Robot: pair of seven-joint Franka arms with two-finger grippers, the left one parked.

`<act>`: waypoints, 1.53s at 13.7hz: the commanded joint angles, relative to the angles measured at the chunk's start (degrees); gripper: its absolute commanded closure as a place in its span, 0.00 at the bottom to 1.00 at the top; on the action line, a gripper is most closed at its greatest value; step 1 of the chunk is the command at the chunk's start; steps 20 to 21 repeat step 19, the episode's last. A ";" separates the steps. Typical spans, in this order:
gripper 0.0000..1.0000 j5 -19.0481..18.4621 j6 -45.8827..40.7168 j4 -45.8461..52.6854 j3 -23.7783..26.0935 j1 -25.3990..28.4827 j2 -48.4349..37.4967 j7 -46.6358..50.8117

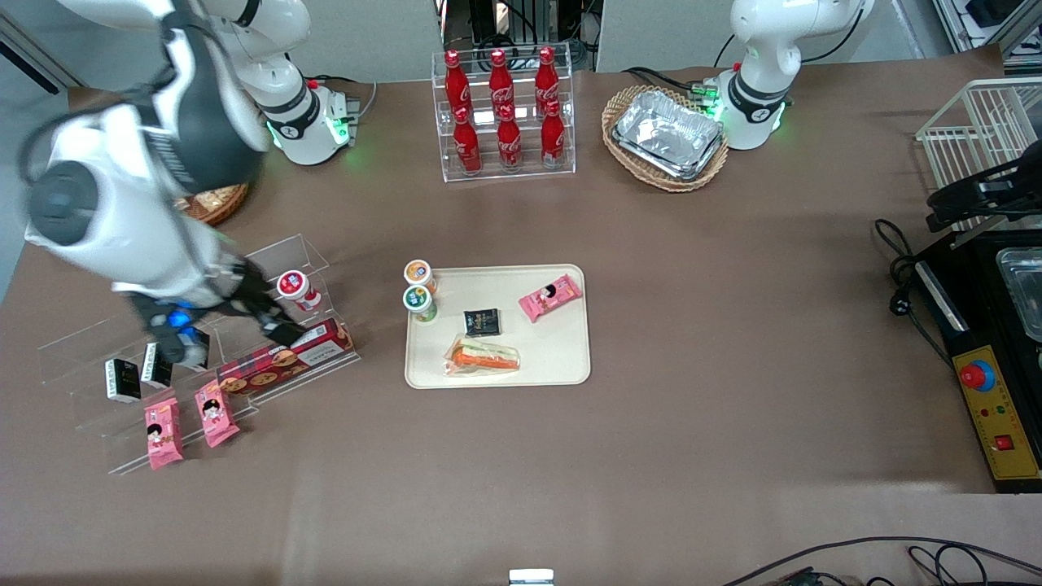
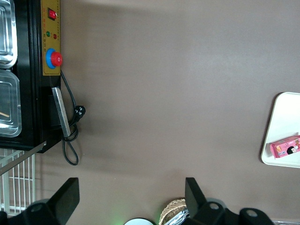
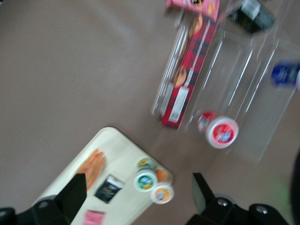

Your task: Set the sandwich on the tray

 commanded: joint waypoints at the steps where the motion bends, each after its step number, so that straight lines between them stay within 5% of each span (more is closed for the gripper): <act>1: 0.00 0.23 -1.89 -0.99 0.56 -8.21 -3.25 -24.32; 7: 0.00 -0.57 -1.36 -0.99 0.65 -19.47 -5.88 -66.55; 21: 0.00 -4.08 -6.02 -1.34 -0.83 -17.56 -11.24 -64.40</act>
